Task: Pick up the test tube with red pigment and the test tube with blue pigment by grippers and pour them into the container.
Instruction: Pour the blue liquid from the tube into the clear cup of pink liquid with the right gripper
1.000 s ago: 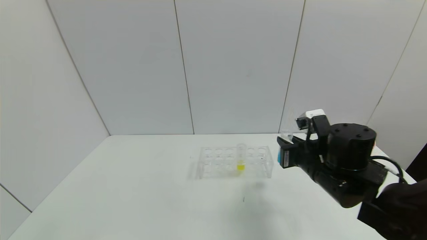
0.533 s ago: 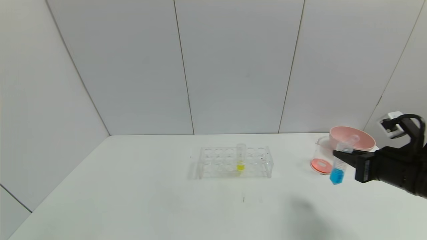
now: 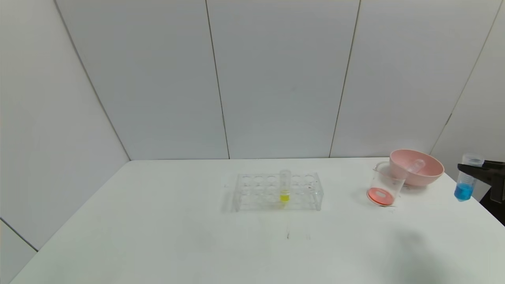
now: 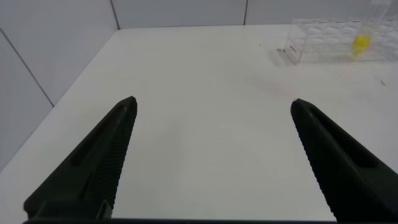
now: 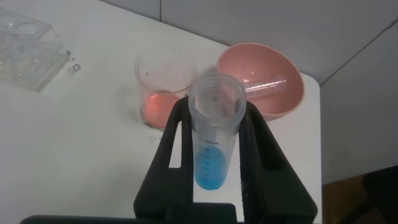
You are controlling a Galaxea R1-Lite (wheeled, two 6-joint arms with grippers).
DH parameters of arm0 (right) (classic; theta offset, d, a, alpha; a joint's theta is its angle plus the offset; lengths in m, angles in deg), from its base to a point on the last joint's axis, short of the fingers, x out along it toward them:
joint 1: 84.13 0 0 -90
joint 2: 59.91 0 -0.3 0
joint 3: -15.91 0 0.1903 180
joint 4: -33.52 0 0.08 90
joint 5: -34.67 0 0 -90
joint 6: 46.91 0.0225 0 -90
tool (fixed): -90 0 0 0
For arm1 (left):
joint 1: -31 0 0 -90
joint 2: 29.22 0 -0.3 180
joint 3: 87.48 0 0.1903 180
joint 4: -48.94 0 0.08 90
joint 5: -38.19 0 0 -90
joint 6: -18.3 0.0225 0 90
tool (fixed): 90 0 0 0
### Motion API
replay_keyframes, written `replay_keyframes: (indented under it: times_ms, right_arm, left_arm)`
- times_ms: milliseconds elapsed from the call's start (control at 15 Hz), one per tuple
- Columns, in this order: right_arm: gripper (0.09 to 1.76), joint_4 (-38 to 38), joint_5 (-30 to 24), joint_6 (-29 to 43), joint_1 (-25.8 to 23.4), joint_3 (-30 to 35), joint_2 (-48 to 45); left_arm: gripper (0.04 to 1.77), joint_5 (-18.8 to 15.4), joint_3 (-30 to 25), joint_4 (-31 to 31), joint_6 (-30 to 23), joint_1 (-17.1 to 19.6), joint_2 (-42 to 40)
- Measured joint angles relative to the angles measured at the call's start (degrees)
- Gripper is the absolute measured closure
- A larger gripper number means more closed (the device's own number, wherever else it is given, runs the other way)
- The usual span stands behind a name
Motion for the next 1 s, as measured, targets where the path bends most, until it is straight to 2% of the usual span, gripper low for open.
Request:
replay_keyframes:
  times_ms: [267, 467, 1000]
  right_arm:
    - [1.36, -0.9, 2.3, -6.9, 1.4, -9.3, 9.4]
    - [1.36, -5.9, 3.8, -9.1, 4.6, -17.3, 15.4]
    - [1.36, -45.3, 4.4, -28.1, 7.4, -44.5, 23.0]
  left_arm:
    - [0.05, 0.0, 0.0, 0.0, 0.0, 0.0, 0.0]
    - [0.05, 0.0, 0.0, 0.0, 0.0, 0.0, 0.0]
    - [0.05, 0.0, 0.0, 0.0, 0.0, 0.0, 0.0]
